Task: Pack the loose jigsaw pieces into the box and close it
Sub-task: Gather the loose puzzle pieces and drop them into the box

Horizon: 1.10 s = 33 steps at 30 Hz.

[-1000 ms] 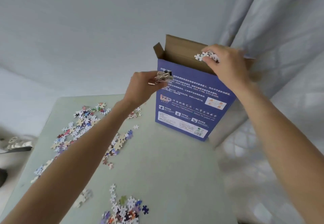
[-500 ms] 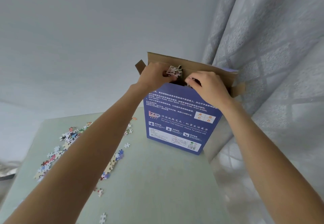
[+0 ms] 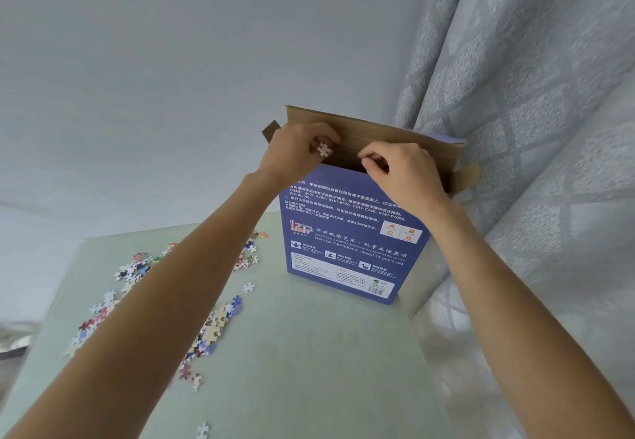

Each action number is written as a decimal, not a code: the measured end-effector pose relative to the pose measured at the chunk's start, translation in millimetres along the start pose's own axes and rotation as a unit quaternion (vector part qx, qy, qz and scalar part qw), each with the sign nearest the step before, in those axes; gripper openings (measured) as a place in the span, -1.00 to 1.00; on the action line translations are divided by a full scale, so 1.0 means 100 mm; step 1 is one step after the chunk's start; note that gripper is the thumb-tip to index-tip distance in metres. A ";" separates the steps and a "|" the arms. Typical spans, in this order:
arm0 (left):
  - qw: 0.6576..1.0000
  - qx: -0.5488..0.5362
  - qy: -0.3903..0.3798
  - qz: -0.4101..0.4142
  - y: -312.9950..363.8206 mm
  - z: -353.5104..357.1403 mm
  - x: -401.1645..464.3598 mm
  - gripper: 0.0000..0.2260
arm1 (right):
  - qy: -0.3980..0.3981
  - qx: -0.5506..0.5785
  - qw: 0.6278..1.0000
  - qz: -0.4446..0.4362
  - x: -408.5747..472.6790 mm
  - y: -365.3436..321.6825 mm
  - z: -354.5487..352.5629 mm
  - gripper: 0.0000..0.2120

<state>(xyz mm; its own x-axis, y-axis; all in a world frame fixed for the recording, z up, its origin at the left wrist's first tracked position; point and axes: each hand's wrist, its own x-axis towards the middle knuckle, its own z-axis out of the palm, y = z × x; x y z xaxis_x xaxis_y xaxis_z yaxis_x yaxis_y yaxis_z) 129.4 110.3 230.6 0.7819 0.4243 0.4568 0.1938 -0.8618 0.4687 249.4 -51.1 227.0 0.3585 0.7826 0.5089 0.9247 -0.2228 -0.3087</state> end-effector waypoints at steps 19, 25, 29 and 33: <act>0.979 0.080 0.166 0.092 -0.16 -0.22 -0.94 -0.83 | 0.102 0.043 0.981 -0.161 -0.46 -0.57 0.23 -0.76; 0.985 0.056 0.052 -0.152 -0.68 -0.09 -2.40 -0.80 | -0.051 0.117 0.981 -0.144 -1.14 -0.96 1.20 -0.84; 0.939 0.059 -0.043 -0.335 -1.28 0.01 -3.29 -0.74 | -0.236 0.155 0.957 -0.065 -1.39 -1.09 1.97 -0.78; 0.891 0.070 -0.087 -0.441 -1.71 0.18 -3.82 -0.57 | -0.360 0.162 0.919 -0.008 -1.53 -1.12 2.66 -0.66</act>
<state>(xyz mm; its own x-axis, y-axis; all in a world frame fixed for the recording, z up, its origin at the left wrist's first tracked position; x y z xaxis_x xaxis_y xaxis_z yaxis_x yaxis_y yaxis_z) -192.3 90.5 -37.6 0.3665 0.9144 -0.1717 0.8407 -0.2465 0.4821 56.9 8.4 -30.3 0.0595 0.9919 -0.1120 0.8008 -0.1144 -0.5879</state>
